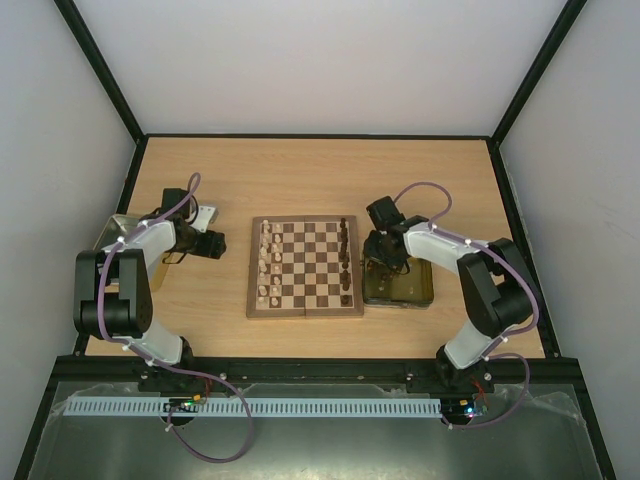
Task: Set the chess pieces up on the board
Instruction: Pick up the chess piece from the storage box, then place the chess piece on the chessboard.
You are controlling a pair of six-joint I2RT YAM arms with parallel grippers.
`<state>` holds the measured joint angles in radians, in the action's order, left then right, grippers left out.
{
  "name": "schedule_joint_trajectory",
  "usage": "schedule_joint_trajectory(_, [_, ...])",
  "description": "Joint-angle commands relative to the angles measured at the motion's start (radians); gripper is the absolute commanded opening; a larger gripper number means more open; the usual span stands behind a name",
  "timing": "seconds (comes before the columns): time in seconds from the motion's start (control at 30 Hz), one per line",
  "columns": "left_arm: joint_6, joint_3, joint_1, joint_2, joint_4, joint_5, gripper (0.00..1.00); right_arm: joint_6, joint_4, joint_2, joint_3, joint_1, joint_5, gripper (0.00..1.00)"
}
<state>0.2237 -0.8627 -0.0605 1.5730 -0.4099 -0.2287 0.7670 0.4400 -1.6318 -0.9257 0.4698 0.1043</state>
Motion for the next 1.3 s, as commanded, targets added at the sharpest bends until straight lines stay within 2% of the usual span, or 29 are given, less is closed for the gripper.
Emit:
schedule_joint_trajectory(0.0, [0.0, 0.003, -0.005, -0.007, -0.012, -0.015, 0.81, -0.01, -0.003, -0.022, -0.028, 0.005, -0.03, 0.09])
schedule_joint_trajectory(0.1, [0.002, 0.003, -0.005, -0.007, -0.011, -0.019, 0.81, -0.014, 0.007, -0.005, -0.032, 0.008, -0.039, 0.03])
schedule_joint_trajectory(0.27, [0.002, 0.002, -0.005, -0.007, -0.013, -0.026, 0.81, -0.034, 0.084, 0.042, -0.097, 0.07, -0.147, 0.02])
schedule_joint_trajectory(0.53, [0.005, 0.007, -0.005, -0.013, -0.01, -0.032, 0.81, -0.08, 0.24, 0.031, -0.325, 0.194, -0.339, 0.02])
schedule_joint_trajectory(0.67, [0.005, 0.005, -0.005, -0.012, -0.011, -0.034, 0.81, -0.113, 0.297, -0.02, -0.448, 0.213, -0.377, 0.02])
schedule_joint_trajectory(1.27, [0.009, 0.003, -0.005, 0.004, -0.011, -0.04, 0.81, -0.21, 0.355, -0.32, -0.758, 0.228, -0.237, 0.02])
